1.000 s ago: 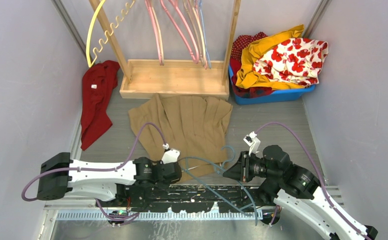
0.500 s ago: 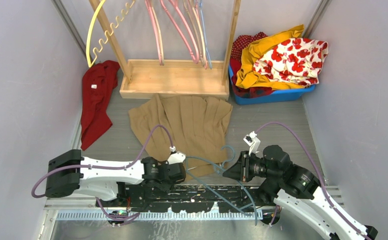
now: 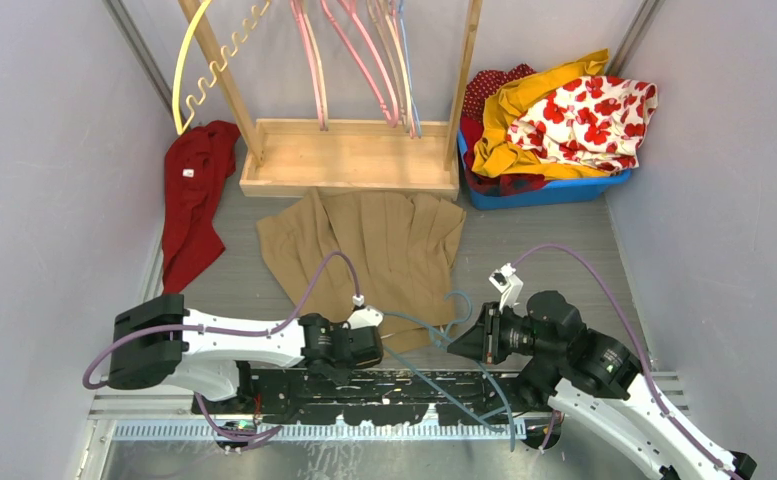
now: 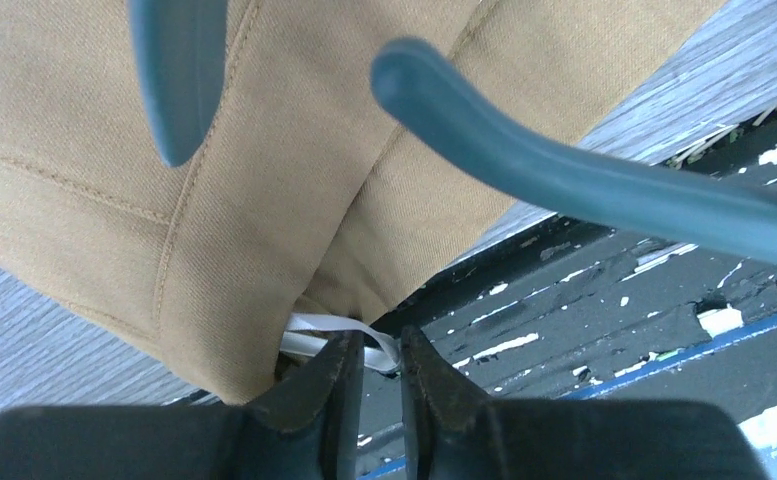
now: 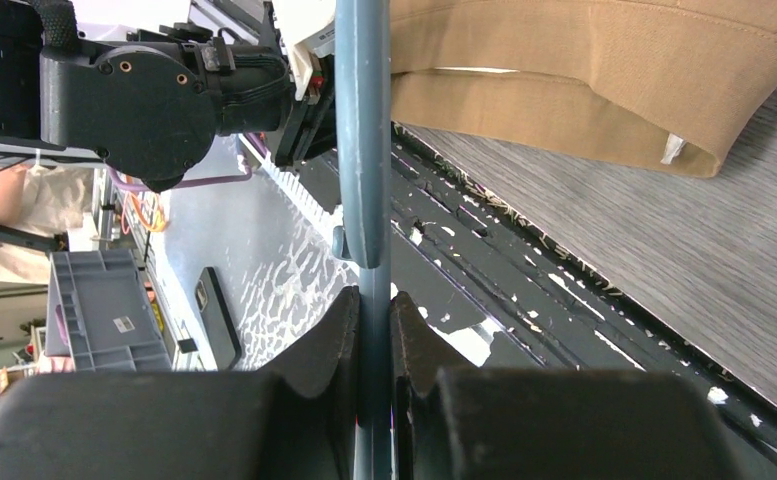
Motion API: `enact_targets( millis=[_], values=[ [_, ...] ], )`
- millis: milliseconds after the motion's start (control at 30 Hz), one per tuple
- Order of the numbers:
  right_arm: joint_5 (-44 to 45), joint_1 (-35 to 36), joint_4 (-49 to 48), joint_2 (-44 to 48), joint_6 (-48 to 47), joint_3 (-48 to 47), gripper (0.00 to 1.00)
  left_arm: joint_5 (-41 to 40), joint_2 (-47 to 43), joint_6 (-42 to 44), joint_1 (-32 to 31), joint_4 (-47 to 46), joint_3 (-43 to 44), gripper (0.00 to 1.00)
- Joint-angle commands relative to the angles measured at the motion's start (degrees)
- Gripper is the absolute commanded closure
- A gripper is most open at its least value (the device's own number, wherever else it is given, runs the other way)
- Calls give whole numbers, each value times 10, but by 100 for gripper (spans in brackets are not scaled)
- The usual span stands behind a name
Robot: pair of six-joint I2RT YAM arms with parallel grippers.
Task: Place the skirt on the hanger
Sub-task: Hang the skirt on the hanger.
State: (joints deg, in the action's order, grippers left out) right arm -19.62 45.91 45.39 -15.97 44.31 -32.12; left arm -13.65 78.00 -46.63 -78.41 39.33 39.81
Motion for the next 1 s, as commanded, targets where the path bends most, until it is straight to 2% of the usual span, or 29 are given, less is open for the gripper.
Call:
enact_targets(
  millis=[0, 267, 467, 700, 967],
  values=[
    [-11, 1, -33, 12, 0, -7, 99, -6, 11, -4, -1, -20, 1, 80],
    [-10, 1, -29, 14, -1, -9, 99, -18, -1, -17, -1, -7, 1, 88],
    [-9, 1, -28, 16, -2, -12, 99, -63, -83, -36, 0, 17, -7, 99],
    [-16, 1, -35, 12, 2, -11, 99, -70, -147, -32, 7, 22, -19, 100],
    [-35, 1, -45, 20, 29, -1, 99, -73, -151, -28, 10, 19, -19, 100]
  ],
)
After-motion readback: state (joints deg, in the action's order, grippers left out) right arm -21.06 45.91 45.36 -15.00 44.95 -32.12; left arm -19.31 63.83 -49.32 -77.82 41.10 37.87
